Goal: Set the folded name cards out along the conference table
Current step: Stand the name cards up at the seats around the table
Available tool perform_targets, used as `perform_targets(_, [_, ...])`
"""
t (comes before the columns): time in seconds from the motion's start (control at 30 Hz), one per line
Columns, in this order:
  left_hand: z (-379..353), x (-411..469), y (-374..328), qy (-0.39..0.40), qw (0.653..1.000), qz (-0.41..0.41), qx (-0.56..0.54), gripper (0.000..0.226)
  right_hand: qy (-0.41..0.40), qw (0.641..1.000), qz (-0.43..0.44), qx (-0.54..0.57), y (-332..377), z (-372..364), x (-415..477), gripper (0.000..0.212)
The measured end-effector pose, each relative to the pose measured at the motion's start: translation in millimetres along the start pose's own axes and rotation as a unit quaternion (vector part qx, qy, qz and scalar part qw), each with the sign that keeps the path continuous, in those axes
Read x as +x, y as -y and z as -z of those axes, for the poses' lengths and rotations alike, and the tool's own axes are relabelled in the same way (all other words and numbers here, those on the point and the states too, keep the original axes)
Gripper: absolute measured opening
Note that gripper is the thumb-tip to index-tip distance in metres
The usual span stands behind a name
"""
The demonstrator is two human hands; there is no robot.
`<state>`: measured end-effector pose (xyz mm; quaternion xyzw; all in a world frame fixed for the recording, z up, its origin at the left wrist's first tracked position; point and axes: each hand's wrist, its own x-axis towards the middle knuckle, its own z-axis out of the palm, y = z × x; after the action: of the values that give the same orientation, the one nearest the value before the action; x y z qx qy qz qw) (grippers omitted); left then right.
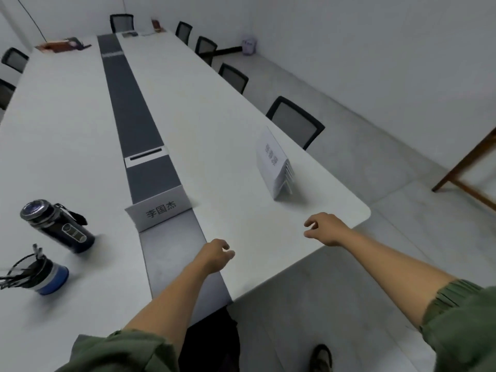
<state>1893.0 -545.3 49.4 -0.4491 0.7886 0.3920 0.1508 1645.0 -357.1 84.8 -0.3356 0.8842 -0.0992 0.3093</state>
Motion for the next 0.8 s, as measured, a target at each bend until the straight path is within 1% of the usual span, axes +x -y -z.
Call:
perform_targets(0.13, [0.8, 19.9, -53.0, -0.025, 0.999, 0.005, -0.047, 0.039, 0.001, 1.0, 0.003, 0.023, -40.1, 32.4, 28.1, 0.041])
perform_targets(0.17, [-5.3, 35.3, -85.2, -0.04, 0.997, 0.006, -0.062, 0.036, 0.003, 1.0, 0.003, 0.026, -61.9, 55.1, 43.2, 0.04])
perform_targets(0.23, [-3.8, 43.5, -104.3, -0.057, 0.995, 0.008, -0.086, 0.032, 0.007, 1.0, 0.013, 0.023, -73.2, 67.0, 57.7, 0.04])
perform_targets(0.4, [-16.2, 64.4, -157.3, -0.081, 0.987, 0.007, -0.137, 0.034, 0.009, 0.999, 0.032, 0.016, -104.5, 98.5, 89.4, 0.04])
perform_targets(0.6, [3.6, 105.6, -201.6, -0.106, 0.969, 0.02, -0.223, 0.029, 0.012, 0.999, 0.035, 0.024, -115.7, 123.1, 135.6, 0.037])
perform_targets(0.7, [20.0, 135.1, -219.6, -0.123, 0.958, 0.018, -0.26, 0.033, 0.018, 0.999, 0.037, 0.022, -112.4, 126.4, 155.4, 0.036])
perform_targets(0.8, [35.2, 171.9, -238.3, -0.114, 0.958, 0.016, -0.264, 0.037, 0.017, 0.999, 0.027, 0.021, -108.7, 131.3, 181.0, 0.037])
